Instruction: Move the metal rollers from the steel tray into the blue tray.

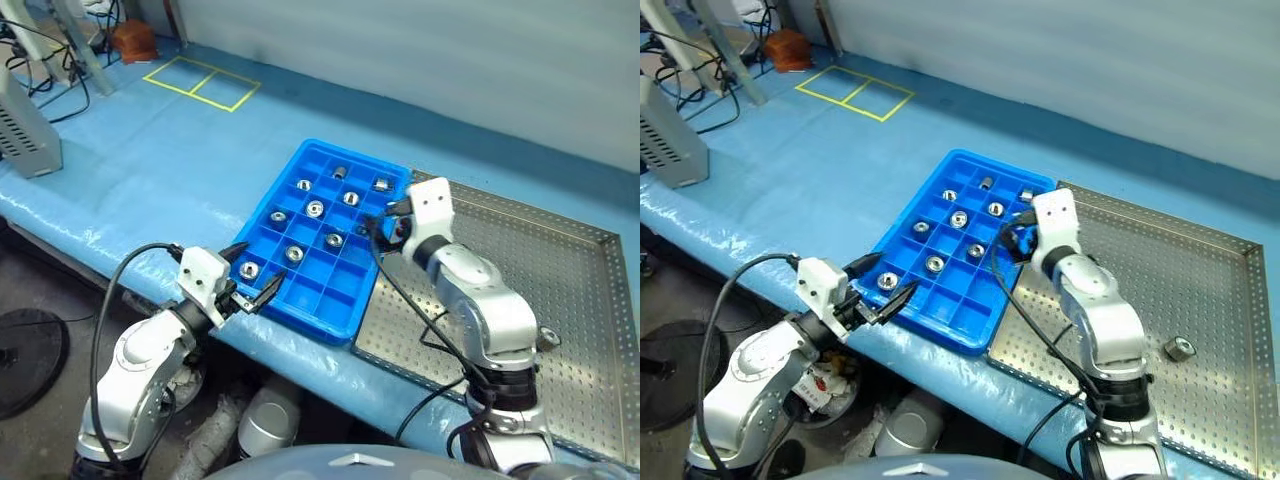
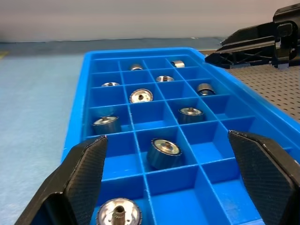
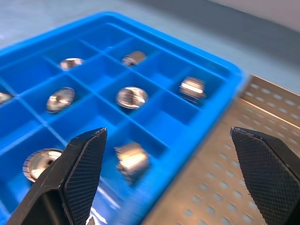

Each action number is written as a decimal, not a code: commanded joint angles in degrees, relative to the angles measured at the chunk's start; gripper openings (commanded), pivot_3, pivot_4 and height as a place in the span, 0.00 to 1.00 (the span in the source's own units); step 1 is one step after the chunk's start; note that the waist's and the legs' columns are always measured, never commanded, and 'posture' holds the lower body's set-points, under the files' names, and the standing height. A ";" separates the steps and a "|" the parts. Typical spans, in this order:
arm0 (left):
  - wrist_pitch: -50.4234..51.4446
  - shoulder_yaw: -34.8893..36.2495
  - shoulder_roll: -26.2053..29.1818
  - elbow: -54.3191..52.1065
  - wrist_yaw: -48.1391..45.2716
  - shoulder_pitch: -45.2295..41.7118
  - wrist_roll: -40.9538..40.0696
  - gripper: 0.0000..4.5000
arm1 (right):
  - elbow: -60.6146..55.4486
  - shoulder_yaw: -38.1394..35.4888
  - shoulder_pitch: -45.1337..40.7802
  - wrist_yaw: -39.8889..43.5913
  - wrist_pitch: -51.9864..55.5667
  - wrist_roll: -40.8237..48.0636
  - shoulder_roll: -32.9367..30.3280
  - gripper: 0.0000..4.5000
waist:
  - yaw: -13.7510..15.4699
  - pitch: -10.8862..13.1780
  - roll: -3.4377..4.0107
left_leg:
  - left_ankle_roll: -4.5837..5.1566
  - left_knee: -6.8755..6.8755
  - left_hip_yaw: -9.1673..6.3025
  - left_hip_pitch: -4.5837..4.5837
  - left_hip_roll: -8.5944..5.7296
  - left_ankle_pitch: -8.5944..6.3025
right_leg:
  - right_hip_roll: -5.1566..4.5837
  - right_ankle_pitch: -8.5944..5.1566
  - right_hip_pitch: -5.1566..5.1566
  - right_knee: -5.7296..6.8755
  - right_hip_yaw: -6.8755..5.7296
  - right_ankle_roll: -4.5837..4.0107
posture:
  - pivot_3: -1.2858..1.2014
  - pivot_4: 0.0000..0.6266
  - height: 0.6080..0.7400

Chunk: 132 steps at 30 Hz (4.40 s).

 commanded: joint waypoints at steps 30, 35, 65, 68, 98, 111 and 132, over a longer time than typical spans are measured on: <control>0.12 -8.34 -1.85 5.10 -4.15 -8.98 -0.40 1.00 | -1.03 -10.19 7.82 -13.69 -3.35 -1.77 11.27 0.99 | -21.89 -0.14 0.26 | 0.19 -0.04 -0.11 1.09 -0.01 0.11 | -0.01 -0.19 0.85 0.39 0.62 -0.38 | 0.58 0.24 1.00; -0.49 -8.06 -1.90 5.27 -4.08 -8.64 -0.22 1.00 | 2.42 -9.61 7.44 -14.14 -5.39 -1.72 11.91 0.99 | -21.60 -0.14 0.26 | 0.20 -0.06 -0.12 1.07 -0.02 0.11 | -0.04 -0.19 0.83 0.38 0.64 -0.38 | 0.59 0.24 1.00; -0.79 -8.65 -3.35 3.58 -1.35 -8.33 0.15 1.00 | 5.14 -6.20 8.48 -12.47 -8.00 -1.66 9.12 0.38 | -21.36 -0.11 0.30 | 0.20 -0.10 -0.12 1.05 0.05 0.11 | -0.05 -0.21 0.80 0.37 0.65 -0.38 | 0.60 0.24 1.00; -1.27 -7.99 -3.77 3.43 -0.34 -8.39 0.42 1.00 | 1.95 -4.13 6.93 -10.47 -6.12 -1.08 7.31 0.38 | -21.32 -0.09 0.31 | 0.20 -0.11 -0.12 1.02 0.04 0.11 | -0.05 -0.21 0.77 0.37 0.65 -0.37 | 0.61 0.24 1.00; 0.91 10.39 1.20 -6.83 5.01 5.25 -3.50 1.00 | 1.44 23.99 -9.10 3.24 5.96 3.00 7.31 0.38 | -13.19 0.03 0.21 | 0.19 -0.43 -0.36 0.85 0.07 0.10 | -0.14 -0.27 0.73 -0.04 0.31 -0.36 | 0.70 0.24 1.00; 1.65 8.10 1.12 -6.01 4.04 3.48 -3.41 1.00 | -1.43 25.32 -2.42 4.72 9.56 4.86 5.19 0.38 | -10.71 0.03 0.21 | 0.18 -0.44 -0.37 0.80 0.05 0.09 | -0.15 -0.32 0.71 -0.09 0.22 -0.41 | 0.69 0.24 1.00; 0.95 1.13 0.24 0.57 -2.57 -3.86 -3.88 1.00 | -14.90 3.30 8.23 -4.87 11.54 4.83 5.54 0.99 | -14.64 0.03 0.22 | 0.17 -0.44 -0.36 0.72 0.01 0.08 | -0.16 -0.34 0.69 -0.12 0.20 -0.44 | 0.61 0.24 1.00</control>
